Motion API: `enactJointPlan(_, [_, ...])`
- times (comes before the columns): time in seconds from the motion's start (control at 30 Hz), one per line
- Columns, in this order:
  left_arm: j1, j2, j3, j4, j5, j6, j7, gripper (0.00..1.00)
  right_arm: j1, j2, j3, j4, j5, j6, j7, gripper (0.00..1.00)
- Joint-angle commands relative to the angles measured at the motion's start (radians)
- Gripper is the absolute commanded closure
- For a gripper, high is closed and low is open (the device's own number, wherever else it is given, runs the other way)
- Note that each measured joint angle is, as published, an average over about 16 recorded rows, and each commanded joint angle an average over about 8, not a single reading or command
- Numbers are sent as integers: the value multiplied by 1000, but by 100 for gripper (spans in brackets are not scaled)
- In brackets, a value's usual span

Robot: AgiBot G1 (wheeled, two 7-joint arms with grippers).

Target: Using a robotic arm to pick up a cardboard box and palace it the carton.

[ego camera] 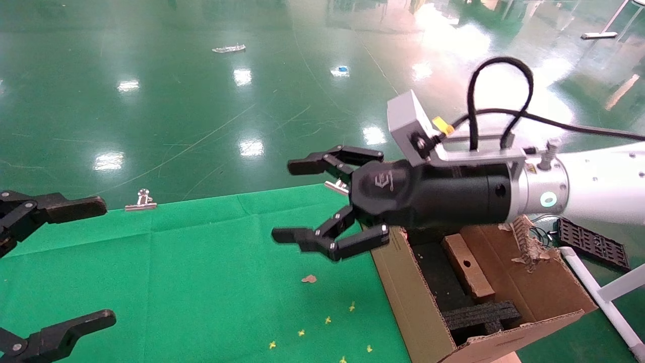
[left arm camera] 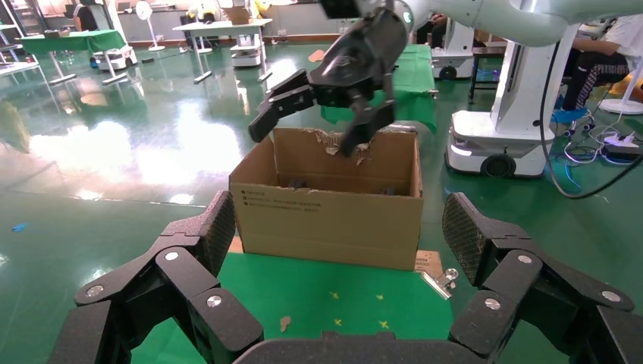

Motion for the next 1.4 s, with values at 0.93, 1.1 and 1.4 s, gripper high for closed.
enactJointPlan(0.93, [0, 0, 1, 0, -1, -1, 0, 0, -254, -19, 276, 165, 87, -67, -88, 0])
enactJointPlan(1.1, [0, 0, 1, 0, -1, -1, 0, 0, -247, -19, 269, 161, 84, -65, -86, 0])
enactJointPlan(1.4, [0, 0, 1, 0, -1, -1, 0, 0, -241, -18, 262, 157, 81, -63, -85, 0])
